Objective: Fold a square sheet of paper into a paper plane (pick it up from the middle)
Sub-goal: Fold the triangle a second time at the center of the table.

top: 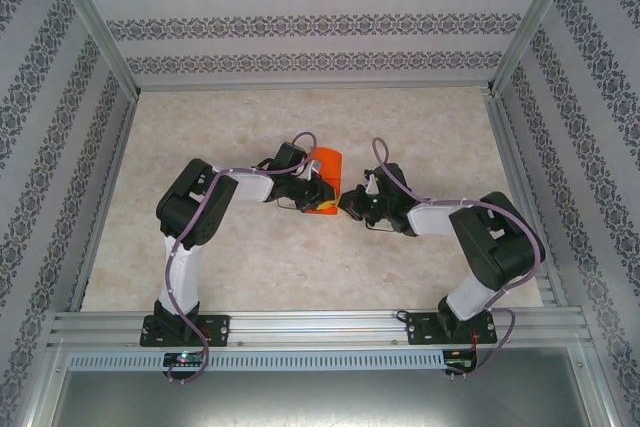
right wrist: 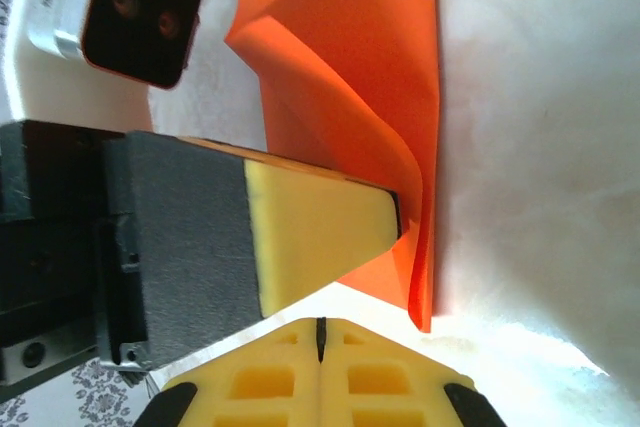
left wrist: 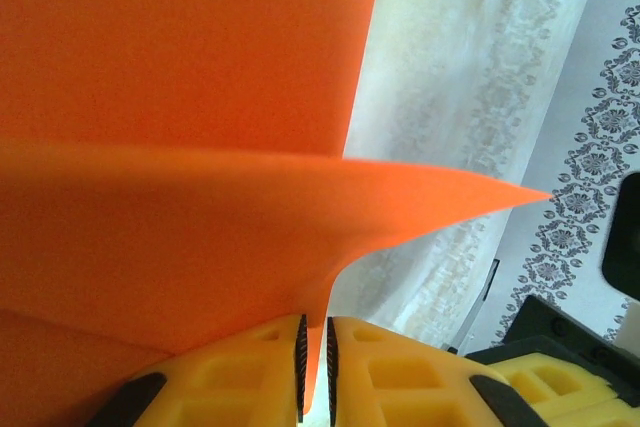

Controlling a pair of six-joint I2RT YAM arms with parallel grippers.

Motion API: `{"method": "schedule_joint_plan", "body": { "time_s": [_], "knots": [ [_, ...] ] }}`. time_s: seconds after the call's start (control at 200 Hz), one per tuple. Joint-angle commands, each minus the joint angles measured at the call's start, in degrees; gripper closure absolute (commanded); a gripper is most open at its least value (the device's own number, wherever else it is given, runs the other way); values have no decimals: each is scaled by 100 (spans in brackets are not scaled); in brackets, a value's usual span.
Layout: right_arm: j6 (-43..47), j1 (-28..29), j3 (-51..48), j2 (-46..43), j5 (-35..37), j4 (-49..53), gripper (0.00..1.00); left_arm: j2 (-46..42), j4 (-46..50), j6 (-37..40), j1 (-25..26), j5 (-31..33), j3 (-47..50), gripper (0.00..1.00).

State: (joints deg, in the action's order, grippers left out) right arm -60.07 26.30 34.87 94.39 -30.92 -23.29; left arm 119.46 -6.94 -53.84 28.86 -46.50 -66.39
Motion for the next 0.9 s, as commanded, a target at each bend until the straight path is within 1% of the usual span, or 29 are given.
{"method": "schedule_joint_plan", "body": {
  "time_s": [0.0, 0.2, 0.475, 0.634, 0.894],
  "knots": [
    [3, 103, 102, 323, -122, -125, 100, 306, 380, 44, -91, 274, 36, 82],
    [51, 90, 216, 601, -94, -214, 100, 288, 280, -44, -102, 216, 78, 82],
    [41, 77, 256, 685, -29, -369, 100, 297, 360, 5, -104, 219, 30, 82],
    [39, -35, 179, 763, 151, -350, 100, 281, 395, 23, -109, 219, 2, 82],
    [279, -81, 217, 879, 486, 246, 100, 236, 437, 41, -108, 213, -46, 82]
  ]
}}
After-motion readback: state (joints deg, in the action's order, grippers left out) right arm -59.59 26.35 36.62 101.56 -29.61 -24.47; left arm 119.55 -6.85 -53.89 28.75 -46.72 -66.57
